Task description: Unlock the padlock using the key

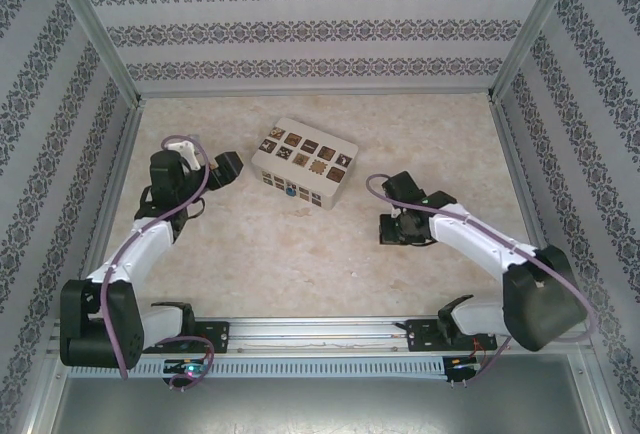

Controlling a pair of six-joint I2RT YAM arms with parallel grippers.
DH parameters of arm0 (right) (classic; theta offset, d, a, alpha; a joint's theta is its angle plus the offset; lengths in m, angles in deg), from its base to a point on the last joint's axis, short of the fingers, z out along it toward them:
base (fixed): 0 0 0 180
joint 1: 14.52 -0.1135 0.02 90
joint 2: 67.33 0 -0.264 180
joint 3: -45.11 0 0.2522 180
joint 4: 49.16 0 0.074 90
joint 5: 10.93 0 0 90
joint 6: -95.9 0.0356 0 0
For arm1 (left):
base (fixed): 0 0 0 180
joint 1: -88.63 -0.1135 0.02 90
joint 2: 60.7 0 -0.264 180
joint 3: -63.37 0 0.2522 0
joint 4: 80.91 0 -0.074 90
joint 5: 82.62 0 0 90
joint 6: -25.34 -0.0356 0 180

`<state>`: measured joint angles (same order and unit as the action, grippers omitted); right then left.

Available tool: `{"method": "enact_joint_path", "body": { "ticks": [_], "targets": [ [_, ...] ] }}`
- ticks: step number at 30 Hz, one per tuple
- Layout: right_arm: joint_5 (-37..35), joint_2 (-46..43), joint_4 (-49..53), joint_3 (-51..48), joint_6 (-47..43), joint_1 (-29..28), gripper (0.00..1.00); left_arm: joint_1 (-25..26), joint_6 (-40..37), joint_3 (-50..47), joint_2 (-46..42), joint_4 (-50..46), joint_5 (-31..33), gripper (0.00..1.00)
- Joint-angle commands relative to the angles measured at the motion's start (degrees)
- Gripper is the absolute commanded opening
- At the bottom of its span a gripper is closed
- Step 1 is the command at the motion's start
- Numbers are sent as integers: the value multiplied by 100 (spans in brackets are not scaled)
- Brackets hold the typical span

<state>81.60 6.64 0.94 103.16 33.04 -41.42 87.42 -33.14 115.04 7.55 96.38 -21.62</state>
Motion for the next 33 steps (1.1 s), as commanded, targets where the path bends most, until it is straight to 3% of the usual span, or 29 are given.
{"method": "enact_joint_path", "body": {
  "ticks": [1,6,13,20,33],
  "targets": [
    [-13,-339,-742,176,-397,-53,0,-13,-19,360,-120,-382,-459,94],
    [280,-619,-2105,151,-636,-68,0,32,306,820,46,-403,-1038,88],
    [771,-424,-4238,211,-1203,-238,0,471,457,1589,399,-646,-1549,81],
    [1098,166,-5118,716,-1870,-428,0,997,609,2225,761,-755,-1851,75],
    [1399,922,-6361,1064,-1301,-666,0,1709,1718,2561,1627,544,-1829,60]
  ]
}}
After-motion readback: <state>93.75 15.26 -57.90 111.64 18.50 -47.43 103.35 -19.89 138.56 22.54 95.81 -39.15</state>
